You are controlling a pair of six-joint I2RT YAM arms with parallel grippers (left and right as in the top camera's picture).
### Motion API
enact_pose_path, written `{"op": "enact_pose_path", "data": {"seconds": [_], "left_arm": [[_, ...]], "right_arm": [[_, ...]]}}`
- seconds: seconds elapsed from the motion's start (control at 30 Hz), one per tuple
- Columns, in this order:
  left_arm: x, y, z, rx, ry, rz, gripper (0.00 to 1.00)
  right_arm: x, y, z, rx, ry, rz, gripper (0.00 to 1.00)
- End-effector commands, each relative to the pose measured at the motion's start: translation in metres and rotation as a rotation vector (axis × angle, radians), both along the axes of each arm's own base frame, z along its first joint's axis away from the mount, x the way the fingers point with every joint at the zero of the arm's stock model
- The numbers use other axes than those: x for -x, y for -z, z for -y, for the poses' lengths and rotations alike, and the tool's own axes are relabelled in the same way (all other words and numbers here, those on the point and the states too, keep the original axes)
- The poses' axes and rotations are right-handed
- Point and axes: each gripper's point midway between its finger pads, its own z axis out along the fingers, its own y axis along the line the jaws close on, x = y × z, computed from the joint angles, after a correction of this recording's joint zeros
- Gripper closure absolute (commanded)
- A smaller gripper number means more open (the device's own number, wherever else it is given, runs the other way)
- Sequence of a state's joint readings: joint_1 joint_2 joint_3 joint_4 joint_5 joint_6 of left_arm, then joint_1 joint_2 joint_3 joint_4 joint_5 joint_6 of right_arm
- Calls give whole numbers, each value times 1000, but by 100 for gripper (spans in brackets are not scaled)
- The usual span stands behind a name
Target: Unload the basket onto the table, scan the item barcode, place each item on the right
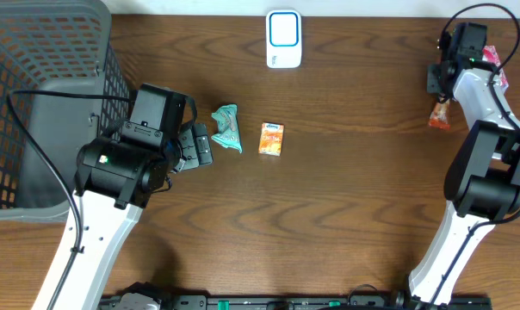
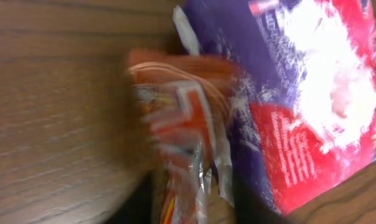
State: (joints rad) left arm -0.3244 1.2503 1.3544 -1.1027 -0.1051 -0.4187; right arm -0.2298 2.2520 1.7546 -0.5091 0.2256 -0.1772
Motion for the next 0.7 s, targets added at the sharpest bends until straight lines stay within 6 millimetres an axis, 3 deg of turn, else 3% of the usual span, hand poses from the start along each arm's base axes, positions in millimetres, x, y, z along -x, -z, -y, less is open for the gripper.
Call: {"op": "enact_pose_path", "data": {"seconds": [0.0,0.13,0.23,0.4,0.47,0.53,0.57,0.63,0.67], "left_arm": [[-1,0,-2,-14,-1,-1,2],[-1,0,-2,-14,-1,-1,2],[-1,0,-2,-14,-1,-1,2],[-1,0,-2,-14,-1,-1,2],[-1,0,-2,-14,-1,-1,2],[-1,0,-2,-14,-1,-1,2],[-1,0,-2,-14,-1,-1,2],[-1,0,-2,-14,-1,-1,2],[-1,0,-2,-14,-1,-1,2]], "right_arm": [[4,10,11,-14,29,-11,21],[0,-10,11,-55,116,66,20],[-10,-36,-16,-134,44,127,19],[-20,-106,-67,-222,-34,267,18],[-19,-130,-96,-278,-84,305,20],[-12,-149,-138,-379,-179,311,22],[-4,-158,-174,-468,-272,294,25],[12,-163,-226,-601,-402,245,34],[29,-160,-268,-704,-492,177,37]]}}
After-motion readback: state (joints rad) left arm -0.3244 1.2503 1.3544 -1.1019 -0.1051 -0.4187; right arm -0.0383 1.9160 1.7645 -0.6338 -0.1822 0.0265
